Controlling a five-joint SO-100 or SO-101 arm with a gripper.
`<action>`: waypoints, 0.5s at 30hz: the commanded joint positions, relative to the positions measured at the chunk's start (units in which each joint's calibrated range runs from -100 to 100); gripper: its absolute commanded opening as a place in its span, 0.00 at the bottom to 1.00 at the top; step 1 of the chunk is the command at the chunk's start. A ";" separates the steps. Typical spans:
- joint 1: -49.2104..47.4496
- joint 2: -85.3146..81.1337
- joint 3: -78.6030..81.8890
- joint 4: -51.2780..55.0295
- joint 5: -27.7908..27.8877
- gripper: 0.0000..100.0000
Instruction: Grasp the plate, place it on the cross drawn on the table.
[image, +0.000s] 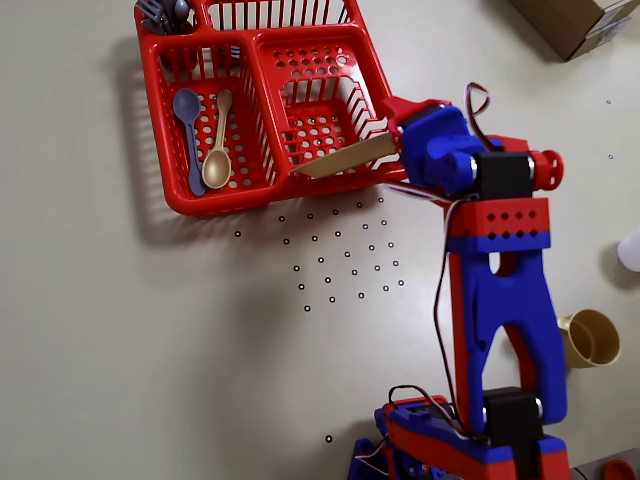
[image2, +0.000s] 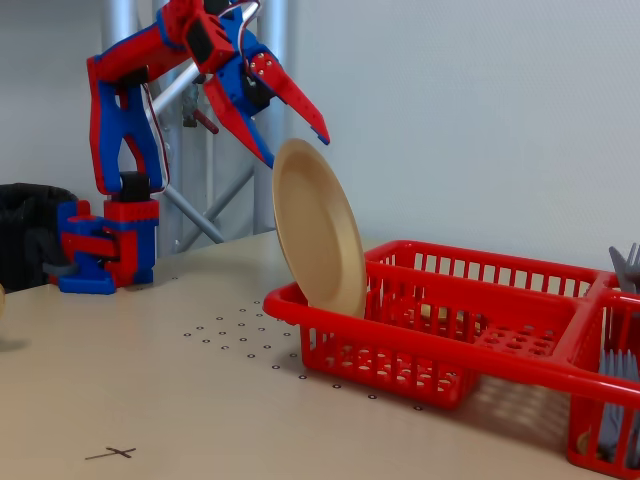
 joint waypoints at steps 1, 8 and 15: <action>0.55 0.17 -5.18 -0.05 0.15 0.24; 1.48 2.37 -4.82 -0.05 1.07 0.24; 2.34 3.97 -3.82 -0.05 1.71 0.23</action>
